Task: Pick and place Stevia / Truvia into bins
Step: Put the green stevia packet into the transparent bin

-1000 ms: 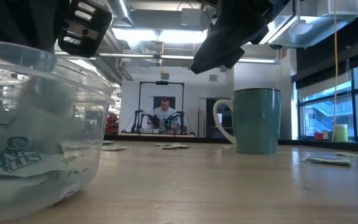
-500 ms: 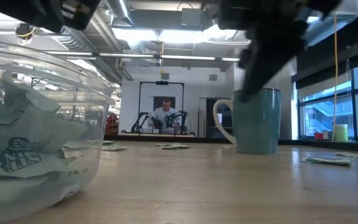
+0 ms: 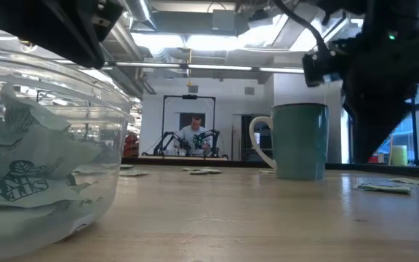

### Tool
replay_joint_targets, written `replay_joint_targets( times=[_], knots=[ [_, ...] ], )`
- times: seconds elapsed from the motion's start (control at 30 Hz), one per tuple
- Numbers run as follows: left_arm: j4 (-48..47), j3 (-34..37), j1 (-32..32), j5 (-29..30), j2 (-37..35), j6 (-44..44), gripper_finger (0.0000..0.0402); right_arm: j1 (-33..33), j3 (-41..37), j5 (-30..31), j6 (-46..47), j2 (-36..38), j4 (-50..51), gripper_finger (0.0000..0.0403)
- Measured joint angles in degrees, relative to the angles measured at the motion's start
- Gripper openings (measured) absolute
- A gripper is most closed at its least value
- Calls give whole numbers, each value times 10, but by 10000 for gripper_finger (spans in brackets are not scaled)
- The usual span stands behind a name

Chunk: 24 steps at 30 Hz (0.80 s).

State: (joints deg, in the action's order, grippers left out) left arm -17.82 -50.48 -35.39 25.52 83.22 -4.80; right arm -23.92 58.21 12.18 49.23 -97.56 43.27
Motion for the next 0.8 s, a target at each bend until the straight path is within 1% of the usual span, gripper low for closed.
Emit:
replay_joint_targets(
  times=[0.1, 0.23, 0.53, 0.63, 0.8],
  knots=[
    [0, 0, 7, 0, 0, 0, 38, 0, -15, -17, 3, 0, -27, 102],
    [-2, 0, 11, 0, 0, 0, 35, 0, -30, -18, -2, -3, -69, 102],
    [-2, 0, 12, -1, 0, 5, 37, 9, -72, -16, 14, -2, -98, 98],
    [-2, 0, 12, -1, 0, 5, 33, 9, -81, -14, 15, 0, -104, 84],
    [-2, 0, 12, -1, 0, 5, 32, 9, -87, -10, 12, 0, -106, 38]
  ],
)
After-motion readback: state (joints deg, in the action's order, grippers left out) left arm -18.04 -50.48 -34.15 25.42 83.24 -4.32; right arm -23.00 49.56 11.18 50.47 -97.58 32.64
